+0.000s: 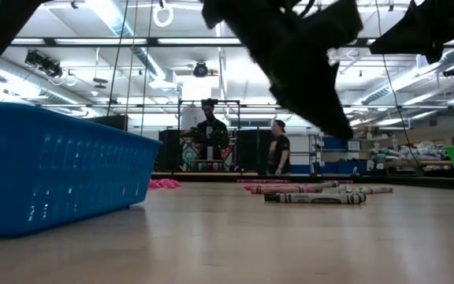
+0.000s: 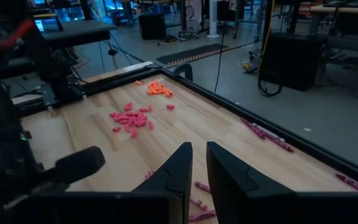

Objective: Sort crayons
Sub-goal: Put the black crayon into the green bin

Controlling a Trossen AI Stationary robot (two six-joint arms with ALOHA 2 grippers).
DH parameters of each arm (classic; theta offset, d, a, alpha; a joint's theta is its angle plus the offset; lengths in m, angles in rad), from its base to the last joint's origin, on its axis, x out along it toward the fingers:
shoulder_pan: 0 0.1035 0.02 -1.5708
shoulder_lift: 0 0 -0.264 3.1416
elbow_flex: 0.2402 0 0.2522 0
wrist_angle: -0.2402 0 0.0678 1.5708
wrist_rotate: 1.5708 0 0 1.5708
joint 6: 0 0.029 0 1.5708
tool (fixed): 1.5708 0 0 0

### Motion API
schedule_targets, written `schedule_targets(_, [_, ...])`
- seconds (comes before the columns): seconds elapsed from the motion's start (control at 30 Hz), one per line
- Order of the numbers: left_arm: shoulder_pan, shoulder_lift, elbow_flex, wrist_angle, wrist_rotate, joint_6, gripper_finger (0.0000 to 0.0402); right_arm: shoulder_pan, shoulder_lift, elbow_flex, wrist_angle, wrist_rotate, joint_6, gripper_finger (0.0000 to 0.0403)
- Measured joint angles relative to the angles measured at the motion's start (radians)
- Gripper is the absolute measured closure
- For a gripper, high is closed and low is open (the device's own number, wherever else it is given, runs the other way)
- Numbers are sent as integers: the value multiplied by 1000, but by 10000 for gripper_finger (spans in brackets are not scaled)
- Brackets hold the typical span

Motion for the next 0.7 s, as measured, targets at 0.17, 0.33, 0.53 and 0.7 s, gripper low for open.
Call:
schedule_targets(0.17, [-16,2,-81,74,-78,-69,297,0,15,0,10,14,1,346])
schedule_targets(0.33, [-16,3,-86,104,-99,-113,295,-1,33,0,40,16,-8,346])
schedule_targets(0.53, [-3,3,-86,145,-92,-102,294,-2,52,0,50,17,-16,346])
schedule_targets(0.7, [12,28,-86,162,-52,-111,294,-2,54,0,49,24,-18,346])
